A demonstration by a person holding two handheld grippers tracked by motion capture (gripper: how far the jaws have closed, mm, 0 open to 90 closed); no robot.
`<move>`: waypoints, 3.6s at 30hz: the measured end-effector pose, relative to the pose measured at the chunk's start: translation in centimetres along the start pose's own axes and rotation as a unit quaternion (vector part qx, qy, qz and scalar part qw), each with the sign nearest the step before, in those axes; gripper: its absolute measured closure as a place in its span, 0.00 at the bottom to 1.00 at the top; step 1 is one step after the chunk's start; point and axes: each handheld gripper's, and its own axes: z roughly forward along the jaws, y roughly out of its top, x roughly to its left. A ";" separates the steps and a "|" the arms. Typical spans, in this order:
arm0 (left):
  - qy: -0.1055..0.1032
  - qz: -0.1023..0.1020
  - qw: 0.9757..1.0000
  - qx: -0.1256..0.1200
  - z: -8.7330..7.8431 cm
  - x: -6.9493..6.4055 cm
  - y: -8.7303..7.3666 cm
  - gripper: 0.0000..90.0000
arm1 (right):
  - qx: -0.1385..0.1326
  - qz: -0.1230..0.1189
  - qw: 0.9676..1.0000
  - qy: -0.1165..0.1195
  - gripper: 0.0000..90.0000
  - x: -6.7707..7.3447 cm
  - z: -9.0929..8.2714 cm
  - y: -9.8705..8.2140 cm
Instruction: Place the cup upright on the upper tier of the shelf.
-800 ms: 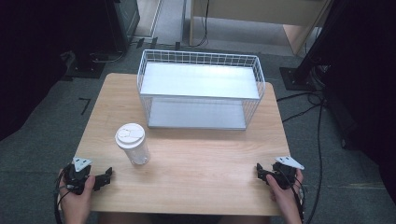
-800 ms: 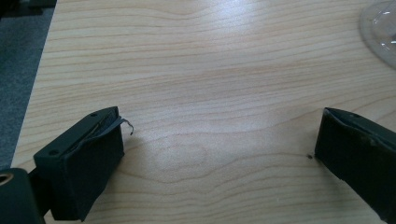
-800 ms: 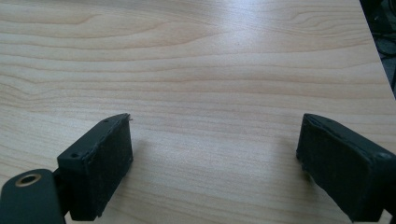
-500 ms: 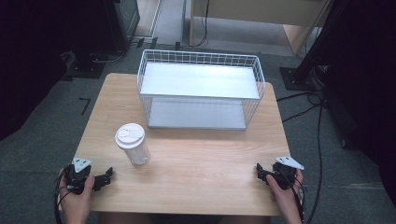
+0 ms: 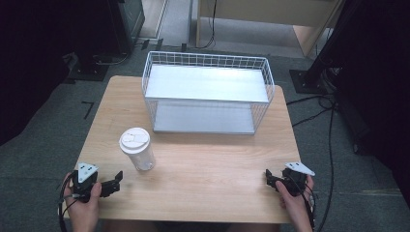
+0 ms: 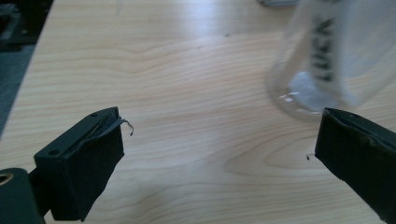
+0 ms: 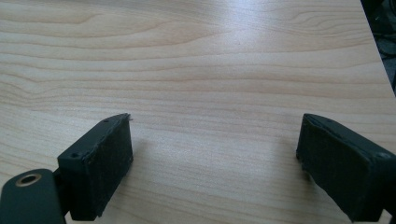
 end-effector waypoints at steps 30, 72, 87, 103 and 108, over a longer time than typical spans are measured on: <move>-0.081 0.020 0.996 -0.034 -0.4 -5.8 2.3 0.02 | 0.000 -0.001 1.000 0.001 0.12 0.0 0.0 0.0; -0.036 0.005 0.995 -0.095 1.4 -8.1 6.8 0.11 | 0.000 -0.003 1.000 0.002 0.12 0.0 0.0 0.1; -0.024 0.022 0.993 -0.110 2.0 -8.5 7.5 0.17 | 0.000 -0.002 1.000 0.002 0.12 0.0 0.1 0.0; -0.077 0.024 0.987 -0.140 0.5 -10.3 9.6 0.18 | 0.000 -0.002 1.000 0.002 0.12 0.0 0.1 0.0; -0.080 0.031 0.984 -0.158 0.1 -11.2 10.5 0.18 | 0.000 -0.002 1.000 0.002 0.12 0.0 0.1 0.0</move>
